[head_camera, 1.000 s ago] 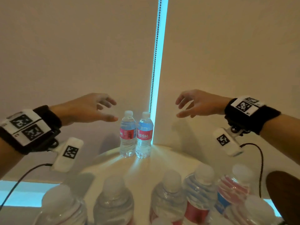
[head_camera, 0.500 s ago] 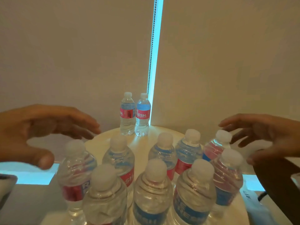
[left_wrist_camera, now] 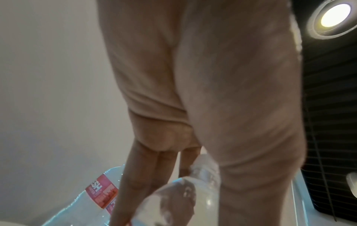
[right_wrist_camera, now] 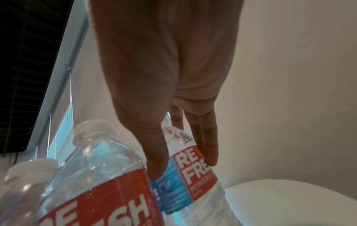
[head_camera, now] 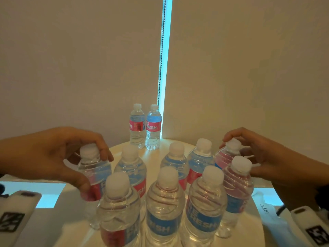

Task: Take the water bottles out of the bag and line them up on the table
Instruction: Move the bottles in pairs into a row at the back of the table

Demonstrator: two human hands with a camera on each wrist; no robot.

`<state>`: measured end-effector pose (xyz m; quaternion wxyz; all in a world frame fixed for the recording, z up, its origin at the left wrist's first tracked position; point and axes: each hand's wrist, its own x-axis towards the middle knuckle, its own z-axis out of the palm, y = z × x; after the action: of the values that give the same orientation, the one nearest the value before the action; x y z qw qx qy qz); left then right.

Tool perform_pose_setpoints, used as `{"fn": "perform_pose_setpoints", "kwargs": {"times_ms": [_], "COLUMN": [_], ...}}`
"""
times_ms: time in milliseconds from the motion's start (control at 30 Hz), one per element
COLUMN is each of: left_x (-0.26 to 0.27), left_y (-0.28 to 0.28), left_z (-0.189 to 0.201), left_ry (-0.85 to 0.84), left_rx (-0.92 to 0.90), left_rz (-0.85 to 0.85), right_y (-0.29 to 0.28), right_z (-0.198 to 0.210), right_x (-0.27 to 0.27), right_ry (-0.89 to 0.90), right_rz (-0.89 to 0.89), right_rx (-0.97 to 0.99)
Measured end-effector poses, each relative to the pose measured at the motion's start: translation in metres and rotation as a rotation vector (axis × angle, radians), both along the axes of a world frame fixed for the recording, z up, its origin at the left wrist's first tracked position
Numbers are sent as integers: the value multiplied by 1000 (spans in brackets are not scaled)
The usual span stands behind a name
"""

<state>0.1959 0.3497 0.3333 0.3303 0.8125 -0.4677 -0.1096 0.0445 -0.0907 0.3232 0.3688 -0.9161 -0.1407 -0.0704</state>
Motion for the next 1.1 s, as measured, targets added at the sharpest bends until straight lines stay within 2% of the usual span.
{"fn": "perform_pose_setpoints", "kwargs": {"times_ms": [33, 167, 500, 700, 900, 1100], "left_x": [2, 27, 82, 110, 133, 144], "left_y": [-3, -27, -124, -186, -228, -249], "left_z": [3, 12, 41, 44, 35, 28], "left_ry": [55, 23, -305, -440, -449, -426], "left_rx": [-7, -68, -4, 12, 73, 165], "left_rz": [-18, -25, -13, 96, 154, 210], "right_y": [1, -3, -6, 1, 5, 11], "right_z": [0, 6, 34, 37, 21, 14], "right_x": [2, 15, 96, 149, 191, 208], "right_ry": [-7, -18, -153, -118, -95, -40], "right_rz": [-2, -25, -180, -236, -226, -204], "right_rx": [-11, -23, -167, -201, -213, -196]}}
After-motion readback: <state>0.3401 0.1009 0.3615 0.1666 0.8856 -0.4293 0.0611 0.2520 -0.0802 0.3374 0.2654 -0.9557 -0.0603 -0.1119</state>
